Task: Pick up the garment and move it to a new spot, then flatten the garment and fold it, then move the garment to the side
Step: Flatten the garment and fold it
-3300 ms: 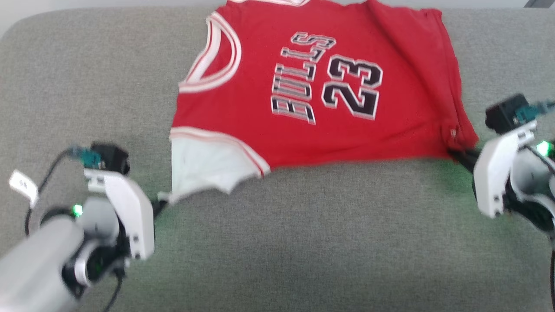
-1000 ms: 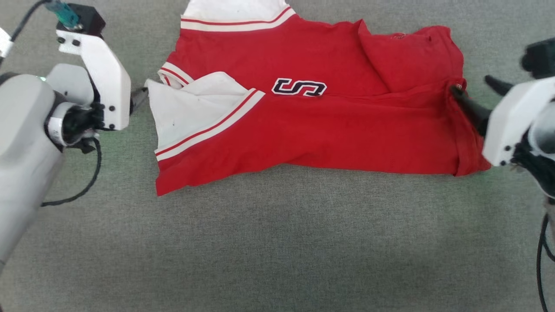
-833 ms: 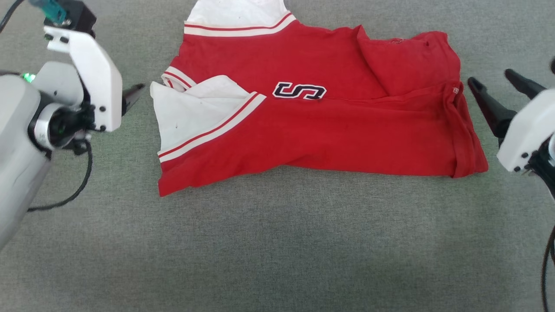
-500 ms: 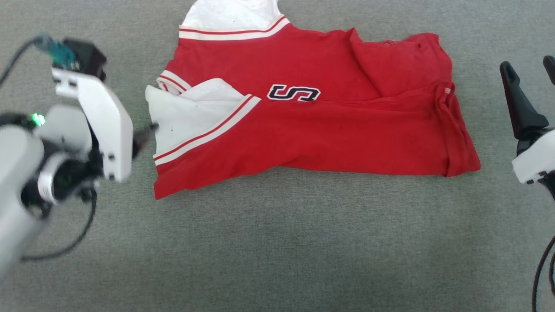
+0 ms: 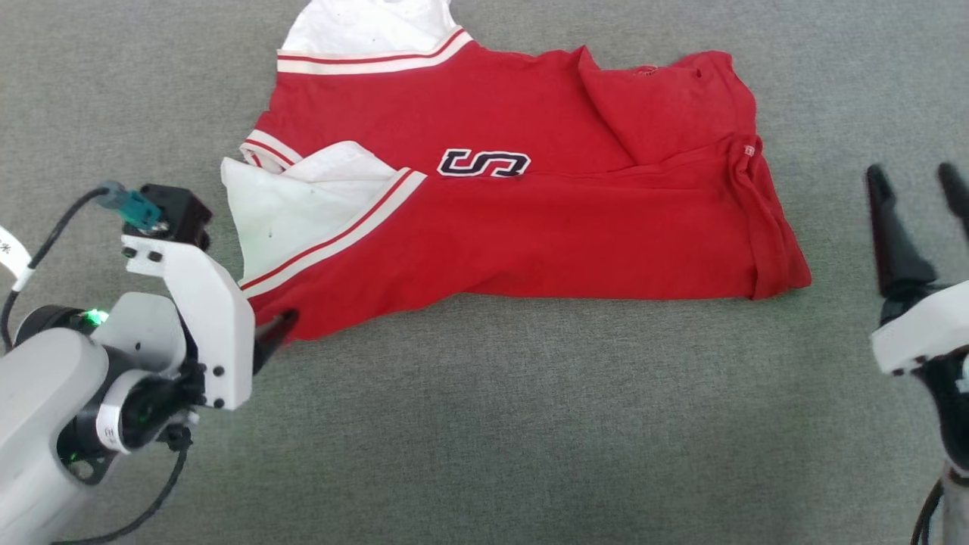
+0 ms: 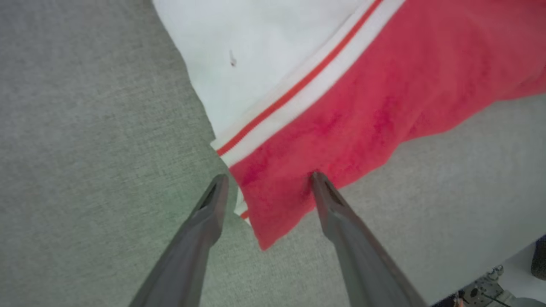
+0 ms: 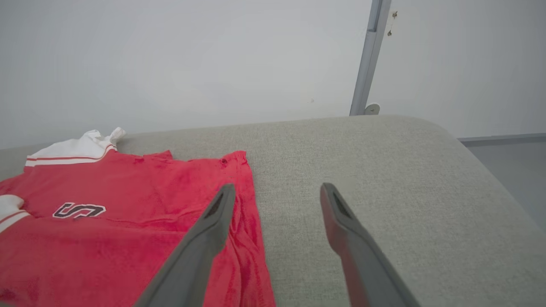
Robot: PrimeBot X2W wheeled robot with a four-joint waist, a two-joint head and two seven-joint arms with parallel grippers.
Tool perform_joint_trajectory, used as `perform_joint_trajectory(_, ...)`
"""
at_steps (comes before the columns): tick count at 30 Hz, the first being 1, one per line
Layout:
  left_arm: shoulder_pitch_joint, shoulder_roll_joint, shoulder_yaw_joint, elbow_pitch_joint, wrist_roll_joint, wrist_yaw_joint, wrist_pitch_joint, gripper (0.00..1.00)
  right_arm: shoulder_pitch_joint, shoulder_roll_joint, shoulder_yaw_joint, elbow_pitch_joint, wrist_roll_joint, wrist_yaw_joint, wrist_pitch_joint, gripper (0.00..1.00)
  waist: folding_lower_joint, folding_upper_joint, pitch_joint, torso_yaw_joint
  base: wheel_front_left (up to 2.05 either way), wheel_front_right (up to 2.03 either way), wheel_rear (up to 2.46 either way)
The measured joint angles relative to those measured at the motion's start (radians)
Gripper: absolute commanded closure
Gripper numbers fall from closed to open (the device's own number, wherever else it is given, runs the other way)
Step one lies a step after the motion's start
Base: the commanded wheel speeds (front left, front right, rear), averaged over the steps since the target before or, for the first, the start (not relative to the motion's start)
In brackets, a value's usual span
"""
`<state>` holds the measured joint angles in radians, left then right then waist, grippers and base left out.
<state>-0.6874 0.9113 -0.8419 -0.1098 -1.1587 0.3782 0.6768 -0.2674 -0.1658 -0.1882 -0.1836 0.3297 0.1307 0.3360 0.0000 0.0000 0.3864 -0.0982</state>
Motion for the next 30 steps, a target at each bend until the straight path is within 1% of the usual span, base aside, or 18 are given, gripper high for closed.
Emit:
perform_joint_trajectory(1,0.001,-0.008,0.004,0.025,-0.006,-0.001,-0.011,0.0,0.007,-0.003,0.012,0.002,0.002,0.0,0.009,0.0,0.0,0.0,0.0,-0.003,0.0,0.0,0.0)
perform_joint_trajectory(6,0.012,-0.057,0.008,0.162,-0.03,-0.038,-0.027,0.0,0.02,-0.013,0.042,0.034,0.009,0.0,0.062,0.0,0.0,0.0,0.002,-0.014,0.0,0.0,0.0)
perform_joint_trajectory(9,-0.001,-0.092,0.009,0.24,-0.045,-0.066,-0.025,0.0,0.033,-0.035,0.074,0.065,0.019,0.0,0.115,0.0,0.0,0.0,0.003,-0.017,0.0,0.0,0.0)
perform_joint_trajectory(10,-0.006,-0.1,0.01,0.262,-0.054,-0.077,-0.02,0.7,0.033,-0.04,0.08,0.075,0.032,0.0,0.134,0.0,-0.0001,0.0001,0.004,-0.017,0.0,0.0,0.0)
perform_joint_trajectory(11,-0.011,-0.107,0.008,0.282,-0.062,-0.087,-0.016,0.7,0.032,-0.042,0.086,0.088,0.042,0.0,0.157,0.0,0.0,0.0001,0.005,-0.018,0.0,0.0,0.0)
perform_joint_trajectory(12,-0.018,-0.114,0.006,0.298,-0.063,-0.096,-0.012,1.0,0.032,-0.048,0.096,0.097,0.048,0.0,0.18,0.0,0.0,0.0001,0.006,-0.018,0.0,0.0,0.0)
perform_joint_trajectory(16,-0.039,-0.133,0.007,0.347,-0.063,-0.124,-0.016,1.0,0.013,-0.074,0.126,0.146,0.069,0.0,0.27,0.0,0.0,0.0001,0.014,-0.013,0.0,0.0,0.0)
perform_joint_trajectory(20,-0.054,-0.156,0.006,0.369,-0.063,-0.142,-0.017,1.0,-0.042,-0.098,0.151,0.201,0.091,0.0,0.345,0.0,0.0,0.0001,0.023,-0.001,0.0,0.0,0.0)
perform_joint_trajectory(29,-0.084,-0.195,-0.003,0.4,-0.06,-0.167,-0.024,1.0,-0.163,-0.156,0.253,0.335,0.128,0.0,0.516,0.0,-0.0001,0.0001,0.04,0.036,0.0,0.0,0.0)
perform_joint_trajectory(30,-0.084,-0.199,-0.003,0.402,-0.06,-0.168,-0.026,1.0,-0.178,-0.162,0.267,0.35,0.129,0.0,0.533,0.05,0.0,0.0001,0.041,0.04,0.0,0.0,0.0)
